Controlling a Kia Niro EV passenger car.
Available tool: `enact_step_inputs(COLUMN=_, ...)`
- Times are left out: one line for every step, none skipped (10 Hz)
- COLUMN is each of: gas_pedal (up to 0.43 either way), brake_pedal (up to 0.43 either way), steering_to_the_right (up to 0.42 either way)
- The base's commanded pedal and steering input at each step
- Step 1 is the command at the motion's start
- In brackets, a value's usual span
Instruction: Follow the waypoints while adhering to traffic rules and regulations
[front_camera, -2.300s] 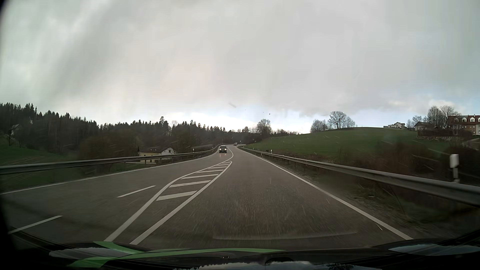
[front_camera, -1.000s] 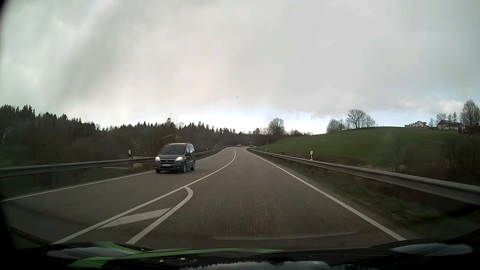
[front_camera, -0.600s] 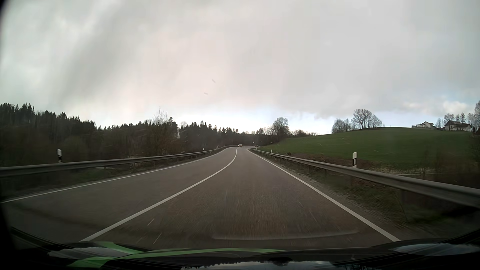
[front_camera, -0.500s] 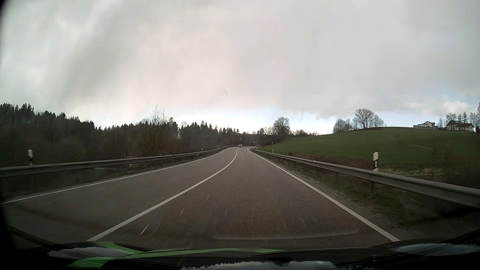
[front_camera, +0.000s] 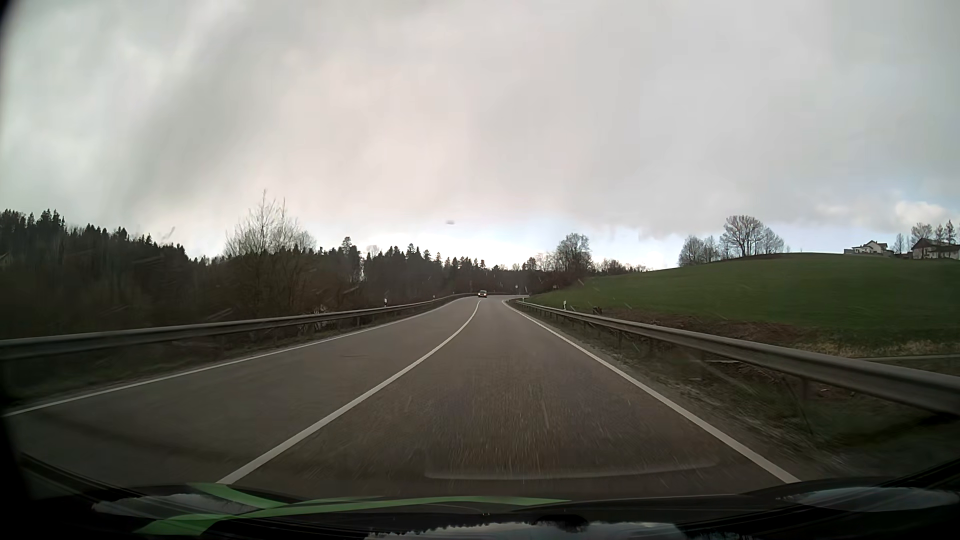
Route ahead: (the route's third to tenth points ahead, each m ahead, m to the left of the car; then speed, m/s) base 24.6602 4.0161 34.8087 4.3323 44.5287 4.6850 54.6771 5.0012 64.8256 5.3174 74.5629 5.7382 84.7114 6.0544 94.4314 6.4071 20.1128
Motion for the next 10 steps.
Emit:
enact_step_inputs(gas_pedal=0.189, brake_pedal=0.000, steering_to_the_right=-0.008)
enact_step_inputs(gas_pedal=0.189, brake_pedal=0.000, steering_to_the_right=-0.008)
enact_step_inputs(gas_pedal=0.189, brake_pedal=0.000, steering_to_the_right=-0.007)
enact_step_inputs(gas_pedal=0.189, brake_pedal=0.000, steering_to_the_right=-0.008)
enact_step_inputs(gas_pedal=0.189, brake_pedal=0.000, steering_to_the_right=-0.007)
enact_step_inputs(gas_pedal=0.189, brake_pedal=0.000, steering_to_the_right=-0.008)
enact_step_inputs(gas_pedal=0.189, brake_pedal=0.000, steering_to_the_right=-0.008)
enact_step_inputs(gas_pedal=0.189, brake_pedal=0.000, steering_to_the_right=-0.008)
enact_step_inputs(gas_pedal=0.189, brake_pedal=0.000, steering_to_the_right=-0.008)
enact_step_inputs(gas_pedal=0.189, brake_pedal=0.000, steering_to_the_right=-0.008)
